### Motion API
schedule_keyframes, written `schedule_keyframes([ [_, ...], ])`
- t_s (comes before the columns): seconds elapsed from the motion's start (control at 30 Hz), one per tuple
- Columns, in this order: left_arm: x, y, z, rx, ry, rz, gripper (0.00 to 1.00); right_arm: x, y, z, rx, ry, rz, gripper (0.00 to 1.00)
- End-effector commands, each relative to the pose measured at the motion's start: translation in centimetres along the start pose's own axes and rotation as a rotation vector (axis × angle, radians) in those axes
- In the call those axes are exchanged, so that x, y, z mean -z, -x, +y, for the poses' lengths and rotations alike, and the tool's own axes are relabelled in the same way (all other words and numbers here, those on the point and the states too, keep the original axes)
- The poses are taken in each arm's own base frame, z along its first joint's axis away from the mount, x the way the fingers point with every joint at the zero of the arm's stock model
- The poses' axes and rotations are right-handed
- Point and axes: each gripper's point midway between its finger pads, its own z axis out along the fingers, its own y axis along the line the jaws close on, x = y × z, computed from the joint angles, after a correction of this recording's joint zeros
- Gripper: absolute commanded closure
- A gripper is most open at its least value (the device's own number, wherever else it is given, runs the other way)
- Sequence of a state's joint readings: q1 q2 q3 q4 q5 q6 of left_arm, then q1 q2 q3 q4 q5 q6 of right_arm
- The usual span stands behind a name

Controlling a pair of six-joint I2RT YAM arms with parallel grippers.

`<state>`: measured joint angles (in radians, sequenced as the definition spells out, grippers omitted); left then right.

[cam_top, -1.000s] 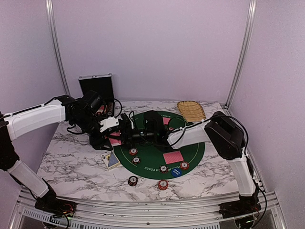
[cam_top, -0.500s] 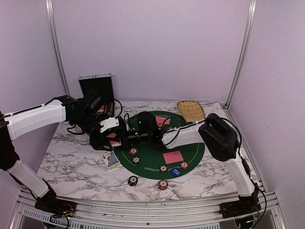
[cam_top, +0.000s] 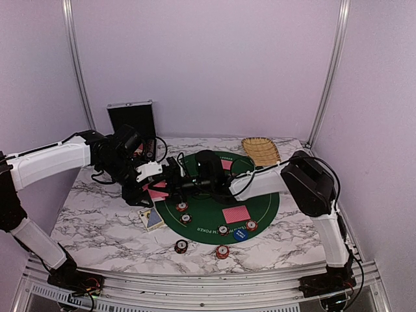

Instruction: Distribute texas hold em gaming equipment

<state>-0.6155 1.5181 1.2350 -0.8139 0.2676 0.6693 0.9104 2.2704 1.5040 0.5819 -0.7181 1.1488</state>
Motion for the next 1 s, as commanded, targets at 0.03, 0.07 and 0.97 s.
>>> schedule_keyframes([
  [0.03, 1.0, 1.3, 0.1, -0.017, 0.01, -0.04, 0.97, 1.3, 0.1, -0.8, -0.008, -0.055, -0.012, 0.43],
  [0.07, 1.0, 1.2, 0.1, -0.016, 0.009, -0.039, 0.97, 1.4, 0.1, -0.7, -0.006, -0.055, -0.013, 0.45],
  [0.97, 0.9, 1.3, 0.2, -0.015, 0.01, -0.037, 0.97, 4.9, 1.1, 2.3, 0.021, -0.046, -0.059, 0.99],
])
